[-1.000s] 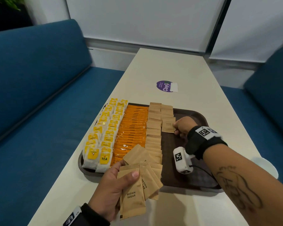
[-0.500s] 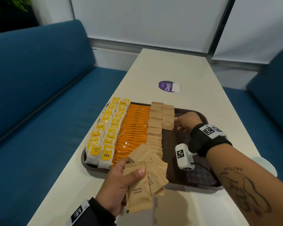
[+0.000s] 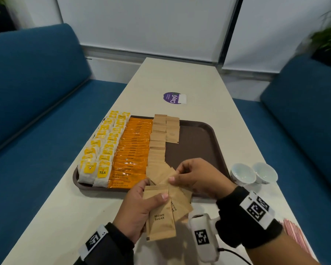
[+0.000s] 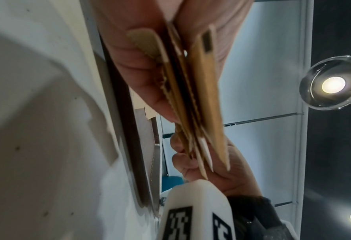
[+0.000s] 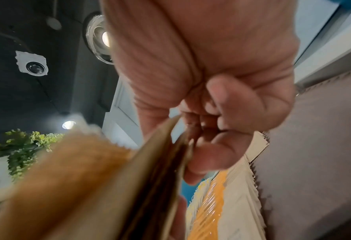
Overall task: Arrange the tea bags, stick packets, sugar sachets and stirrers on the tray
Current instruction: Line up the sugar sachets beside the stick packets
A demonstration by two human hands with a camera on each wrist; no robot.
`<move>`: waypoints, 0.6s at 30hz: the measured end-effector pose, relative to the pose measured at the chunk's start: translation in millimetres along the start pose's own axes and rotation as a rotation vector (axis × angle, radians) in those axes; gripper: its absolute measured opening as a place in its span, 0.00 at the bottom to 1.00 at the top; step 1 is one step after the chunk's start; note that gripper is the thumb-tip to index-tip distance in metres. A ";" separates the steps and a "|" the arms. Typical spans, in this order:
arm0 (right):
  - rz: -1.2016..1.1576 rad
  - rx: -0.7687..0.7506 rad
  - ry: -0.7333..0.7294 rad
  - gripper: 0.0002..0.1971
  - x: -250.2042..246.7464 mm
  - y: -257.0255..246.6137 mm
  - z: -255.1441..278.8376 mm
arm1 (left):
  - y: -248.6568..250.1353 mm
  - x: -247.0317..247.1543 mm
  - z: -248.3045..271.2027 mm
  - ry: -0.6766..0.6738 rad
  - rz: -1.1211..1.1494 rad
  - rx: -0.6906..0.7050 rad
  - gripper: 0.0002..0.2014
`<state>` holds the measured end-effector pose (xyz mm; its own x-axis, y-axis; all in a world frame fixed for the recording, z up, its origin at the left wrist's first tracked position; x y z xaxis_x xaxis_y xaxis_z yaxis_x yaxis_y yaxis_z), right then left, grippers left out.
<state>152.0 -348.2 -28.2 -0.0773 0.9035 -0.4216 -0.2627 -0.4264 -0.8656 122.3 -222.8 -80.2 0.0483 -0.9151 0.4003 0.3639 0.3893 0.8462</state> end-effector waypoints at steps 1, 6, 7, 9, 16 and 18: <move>-0.023 0.012 0.021 0.08 -1.8 2.0 1.3 | -1.5 1.0 0.7 -0.006 0.000 -0.003 0.25; -0.122 0.065 0.118 0.10 -14.0 9.7 3.9 | -4.2 1.4 0.5 0.004 0.006 -0.005 0.25; -0.145 0.069 0.127 0.09 -15.2 10.0 3.8 | -3.1 0.4 0.4 0.013 0.010 0.000 0.25; -0.175 0.057 0.119 0.08 -14.8 8.2 2.8 | -1.4 -1.5 0.1 0.017 0.018 0.008 0.25; 0.075 -0.106 0.059 0.04 -8.6 -12.4 0.6 | 8.0 -10.9 -2.4 0.051 -0.004 0.044 0.35; 0.150 -0.156 0.039 0.06 -7.2 -17.7 0.3 | 11.1 -12.6 -3.3 0.045 0.001 0.055 0.40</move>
<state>157.0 -347.1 -9.7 -0.0665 0.8281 -0.5566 -0.0988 -0.5606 -0.8222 128.7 -207.3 -77.0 0.0913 -0.9179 0.3863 0.3125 0.3947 0.8640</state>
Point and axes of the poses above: each hand's wrist, its own z-axis away from the middle knuckle, its own x-axis out of the palm, y = z × x, the point moved 9 cm from there along -z, towards the middle knuckle, and after that the axes turned 14 degrees about y, right-handed, at the moved point
